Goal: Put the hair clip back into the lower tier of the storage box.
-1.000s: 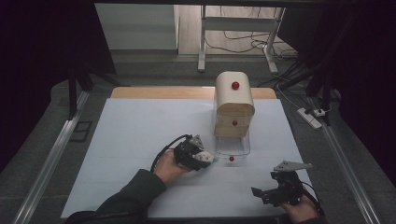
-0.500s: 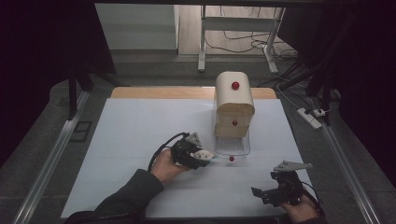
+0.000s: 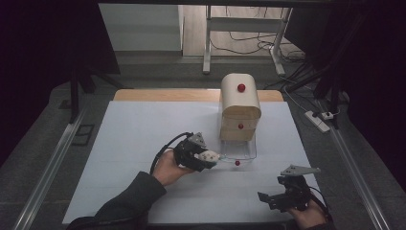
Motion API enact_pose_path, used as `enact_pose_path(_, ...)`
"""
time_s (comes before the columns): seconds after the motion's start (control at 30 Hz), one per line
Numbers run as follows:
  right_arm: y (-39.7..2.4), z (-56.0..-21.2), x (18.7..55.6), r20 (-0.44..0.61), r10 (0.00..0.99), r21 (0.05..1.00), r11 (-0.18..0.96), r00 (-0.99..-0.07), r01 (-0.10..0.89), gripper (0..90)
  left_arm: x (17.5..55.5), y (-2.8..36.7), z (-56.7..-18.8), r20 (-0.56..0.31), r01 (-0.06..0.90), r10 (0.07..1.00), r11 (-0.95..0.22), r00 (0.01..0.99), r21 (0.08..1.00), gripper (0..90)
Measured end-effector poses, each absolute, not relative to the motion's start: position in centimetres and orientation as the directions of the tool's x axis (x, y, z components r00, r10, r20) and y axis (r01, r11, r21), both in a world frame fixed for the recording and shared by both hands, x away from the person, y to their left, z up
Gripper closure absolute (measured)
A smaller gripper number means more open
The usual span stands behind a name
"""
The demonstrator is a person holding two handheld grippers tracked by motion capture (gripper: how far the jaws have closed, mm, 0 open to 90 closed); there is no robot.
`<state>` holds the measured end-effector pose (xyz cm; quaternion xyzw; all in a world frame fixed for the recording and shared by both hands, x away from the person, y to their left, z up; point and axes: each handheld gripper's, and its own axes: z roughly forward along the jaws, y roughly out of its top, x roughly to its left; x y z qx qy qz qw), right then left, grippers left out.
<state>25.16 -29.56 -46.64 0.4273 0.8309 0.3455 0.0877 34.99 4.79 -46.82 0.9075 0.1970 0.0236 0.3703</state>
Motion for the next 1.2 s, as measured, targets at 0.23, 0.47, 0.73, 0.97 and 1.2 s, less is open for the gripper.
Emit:
enact_pose_path(0.23,-29.6,-46.6,25.2,0.151,0.77,0.647,0.396,-0.619,0.651,0.0,35.4,4.2,-45.7,-0.083,0.326,0.376,-0.649,0.923,0.687,44.0)
enact_pose_path(0.47,-29.6,-46.7,25.2,0.154,0.77,0.648,0.394,-0.619,0.652,0.0,36.0,3.0,-45.4,-0.066,0.32,0.383,-0.652,0.921,0.688,43.9)
enact_pose_path(0.73,-29.6,-46.7,25.2,0.157,0.771,0.647,0.391,-0.617,0.654,0.0,36.6,1.6,-45.5,-0.062,0.32,0.388,-0.646,0.919,0.693,43.9)
enact_pose_path(0.97,-29.6,-46.7,25.2,0.159,0.771,0.648,0.39,-0.617,0.654,0.0,37.2,0.7,-45.6,-0.077,0.328,0.389,-0.636,0.918,0.699,43.9)
enact_pose_path(1.2,-29.6,-46.7,25.2,0.159,0.77,0.648,0.391,-0.618,0.654,0.0,37.7,-0.3,-45.6,-0.067,0.329,0.401,-0.631,0.913,0.702,43.8)
